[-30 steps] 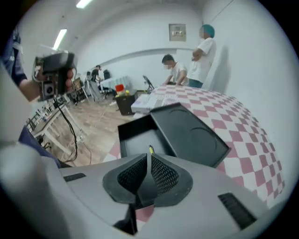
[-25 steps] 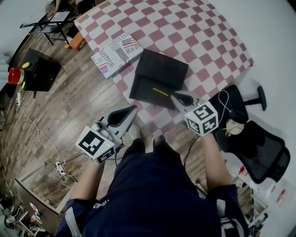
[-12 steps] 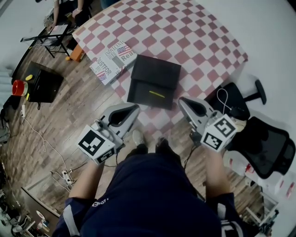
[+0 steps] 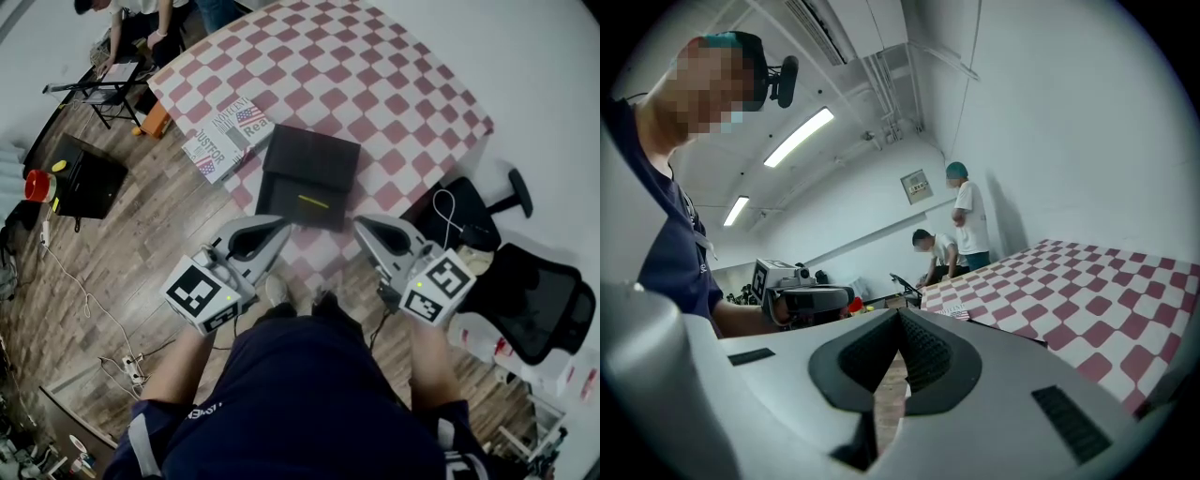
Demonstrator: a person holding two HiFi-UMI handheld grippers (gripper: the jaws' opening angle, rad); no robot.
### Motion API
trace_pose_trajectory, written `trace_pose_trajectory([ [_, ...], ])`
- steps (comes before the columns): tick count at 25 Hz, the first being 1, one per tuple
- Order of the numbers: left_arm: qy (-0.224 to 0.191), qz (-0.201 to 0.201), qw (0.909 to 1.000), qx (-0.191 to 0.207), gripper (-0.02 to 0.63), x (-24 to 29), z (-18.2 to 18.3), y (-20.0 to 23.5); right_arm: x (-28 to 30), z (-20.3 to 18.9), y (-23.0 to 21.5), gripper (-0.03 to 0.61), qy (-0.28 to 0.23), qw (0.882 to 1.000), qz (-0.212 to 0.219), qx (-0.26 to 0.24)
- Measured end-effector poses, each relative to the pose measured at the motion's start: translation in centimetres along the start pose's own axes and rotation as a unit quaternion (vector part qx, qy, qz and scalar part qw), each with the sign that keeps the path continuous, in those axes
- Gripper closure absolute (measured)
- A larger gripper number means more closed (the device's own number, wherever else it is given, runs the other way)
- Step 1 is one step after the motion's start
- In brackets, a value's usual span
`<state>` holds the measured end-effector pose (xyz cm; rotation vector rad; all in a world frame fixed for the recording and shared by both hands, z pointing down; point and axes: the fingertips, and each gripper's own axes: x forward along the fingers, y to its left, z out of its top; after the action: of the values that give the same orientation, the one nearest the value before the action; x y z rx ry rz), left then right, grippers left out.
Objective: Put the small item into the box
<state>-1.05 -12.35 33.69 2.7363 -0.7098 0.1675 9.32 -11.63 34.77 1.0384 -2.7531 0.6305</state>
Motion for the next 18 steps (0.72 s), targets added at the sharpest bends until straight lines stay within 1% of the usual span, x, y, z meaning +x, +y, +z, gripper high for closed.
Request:
trace_pose_trajectory([
  [10,-0.001,0.0,1.0,0.002,0.581,-0.1,-0.2,-0.1,0.4,-0.3,0.3,0.561,0.012,1.0,0.001,-0.002],
  [18,-0.004,0.003,0.9999,-0.009,0.581,-0.3,-0.4,0.1,1.0,-1.4,0.2,0.561,0.033,0.999,-0.001,-0.001],
])
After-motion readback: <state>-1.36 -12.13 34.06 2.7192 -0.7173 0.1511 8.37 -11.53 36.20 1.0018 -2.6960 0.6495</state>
